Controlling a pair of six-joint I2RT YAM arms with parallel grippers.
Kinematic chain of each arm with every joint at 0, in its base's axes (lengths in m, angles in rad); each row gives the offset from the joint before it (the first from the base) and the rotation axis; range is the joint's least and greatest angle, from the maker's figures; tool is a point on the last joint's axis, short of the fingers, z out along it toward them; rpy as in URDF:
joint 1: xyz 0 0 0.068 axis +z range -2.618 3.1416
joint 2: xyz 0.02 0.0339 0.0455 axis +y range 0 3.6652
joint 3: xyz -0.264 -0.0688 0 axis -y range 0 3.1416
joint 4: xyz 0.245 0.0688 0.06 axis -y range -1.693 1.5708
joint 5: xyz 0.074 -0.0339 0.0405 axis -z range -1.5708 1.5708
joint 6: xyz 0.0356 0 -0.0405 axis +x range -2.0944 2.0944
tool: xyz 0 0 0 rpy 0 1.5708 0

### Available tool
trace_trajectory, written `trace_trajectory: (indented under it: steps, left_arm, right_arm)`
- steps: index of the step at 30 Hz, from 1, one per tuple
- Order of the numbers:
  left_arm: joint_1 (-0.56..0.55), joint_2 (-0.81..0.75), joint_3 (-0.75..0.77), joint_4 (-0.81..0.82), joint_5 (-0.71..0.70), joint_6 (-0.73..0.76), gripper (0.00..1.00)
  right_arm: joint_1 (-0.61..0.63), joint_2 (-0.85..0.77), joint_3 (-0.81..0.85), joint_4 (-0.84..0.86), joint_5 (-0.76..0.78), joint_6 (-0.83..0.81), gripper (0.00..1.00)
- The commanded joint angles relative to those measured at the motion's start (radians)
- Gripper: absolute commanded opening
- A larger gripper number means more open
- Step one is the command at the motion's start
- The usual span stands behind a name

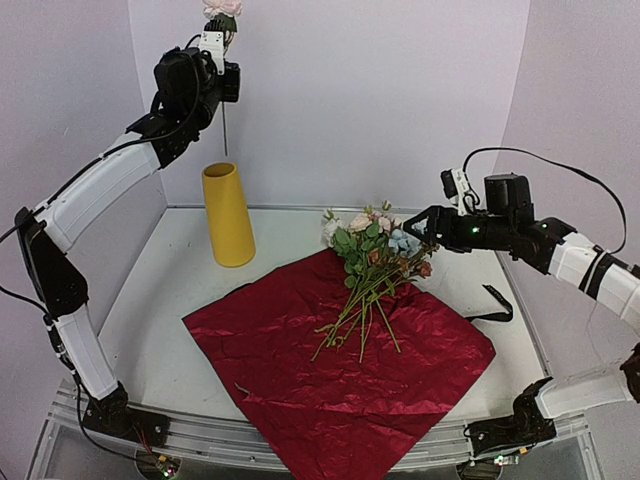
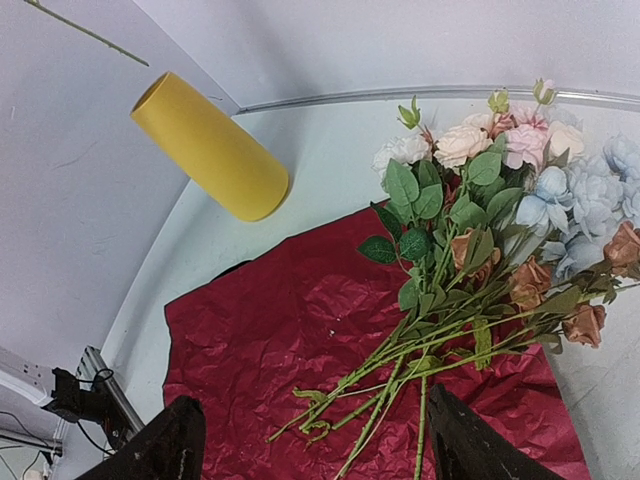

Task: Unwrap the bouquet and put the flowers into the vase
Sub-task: Insert the fake flower into the vase.

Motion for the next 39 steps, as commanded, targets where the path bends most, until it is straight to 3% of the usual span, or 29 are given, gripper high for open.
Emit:
trace_trajectory:
  steps: [1, 19, 39]
  left_arm:
    - [-0.001, -0.100, -0.062, 0.043, 0.004, -0.061, 0.00]
    - [0.001, -0.158, -0.246, 0.052, -0.012, -0.091, 0.00]
    - [0.064, -0.118, -0.436, 0.057, 0.021, -0.309, 0.00]
  right_arm:
    - [0.005, 0.019, 0.048, 0.008, -0.022, -0.023, 0.77]
    - [0.004, 0.040, 0.060, 0.006, -0.042, -0.031, 0.77]
    - [0.005, 0.013, 0.035, -0.004, -0.024, -0.031, 0.77]
